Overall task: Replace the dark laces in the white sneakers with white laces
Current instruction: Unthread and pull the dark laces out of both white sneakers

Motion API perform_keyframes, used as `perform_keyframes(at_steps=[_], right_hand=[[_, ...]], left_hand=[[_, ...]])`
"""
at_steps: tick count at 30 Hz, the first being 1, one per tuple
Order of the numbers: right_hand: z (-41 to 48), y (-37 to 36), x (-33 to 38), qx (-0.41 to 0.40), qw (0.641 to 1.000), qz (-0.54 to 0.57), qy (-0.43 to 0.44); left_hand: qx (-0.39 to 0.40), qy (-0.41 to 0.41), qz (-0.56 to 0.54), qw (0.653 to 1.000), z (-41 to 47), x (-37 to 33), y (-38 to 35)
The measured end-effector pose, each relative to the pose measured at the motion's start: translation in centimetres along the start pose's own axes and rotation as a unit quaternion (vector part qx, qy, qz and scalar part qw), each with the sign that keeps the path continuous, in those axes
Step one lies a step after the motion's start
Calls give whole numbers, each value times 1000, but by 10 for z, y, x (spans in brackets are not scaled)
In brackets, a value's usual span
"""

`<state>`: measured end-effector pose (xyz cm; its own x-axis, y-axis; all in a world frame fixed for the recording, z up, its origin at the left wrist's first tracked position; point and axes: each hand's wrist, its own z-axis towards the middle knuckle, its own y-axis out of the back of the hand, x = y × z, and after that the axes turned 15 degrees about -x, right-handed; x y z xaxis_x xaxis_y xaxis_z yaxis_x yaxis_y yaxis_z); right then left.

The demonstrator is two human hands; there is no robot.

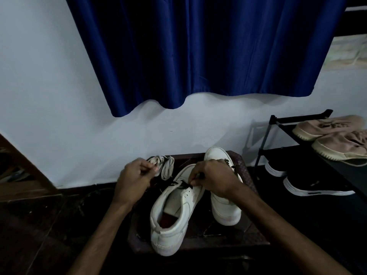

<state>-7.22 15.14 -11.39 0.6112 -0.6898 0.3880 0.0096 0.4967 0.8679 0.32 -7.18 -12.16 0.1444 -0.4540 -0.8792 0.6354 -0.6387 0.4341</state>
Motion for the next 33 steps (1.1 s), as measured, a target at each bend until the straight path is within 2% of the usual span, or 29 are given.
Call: perform_keyframes(at_steps=[3, 6, 8, 10, 12, 15, 20, 24, 29, 33], right_hand=[[-1, 1, 0, -1, 1000, 8, 1], [-3, 2, 4, -35, 998, 53, -7], [-5, 2, 11, -41, 994, 104, -11], [-9, -1, 19, -6, 996, 86, -4], [-7, -5, 27, 29, 999, 39, 5], [-2, -5, 35, 36, 999, -2, 4], [0, -4, 46, 38, 996, -78, -8], [4, -6, 40, 62, 998, -23, -20], [7, 23, 26, 102, 993, 54, 23], [1, 61, 13, 229, 972, 25, 34]], left_hand=[[62, -32, 71, 995, -21, 8, -3], [86, -60, 44, 994, -46, -1, 2], [71, -131, 82, 985, -59, -5, 3], [39, -177, 95, 979, -68, -7, 1], [22, -169, 108, 979, -73, -7, -2], [-7, -141, 148, 979, -78, -8, -7], [-44, -95, 115, 988, -82, -6, -11], [-59, -89, 109, 988, -82, -5, -12], [-72, -70, 110, 989, -85, -7, -12], [-77, -63, 107, 989, -86, -7, -13]])
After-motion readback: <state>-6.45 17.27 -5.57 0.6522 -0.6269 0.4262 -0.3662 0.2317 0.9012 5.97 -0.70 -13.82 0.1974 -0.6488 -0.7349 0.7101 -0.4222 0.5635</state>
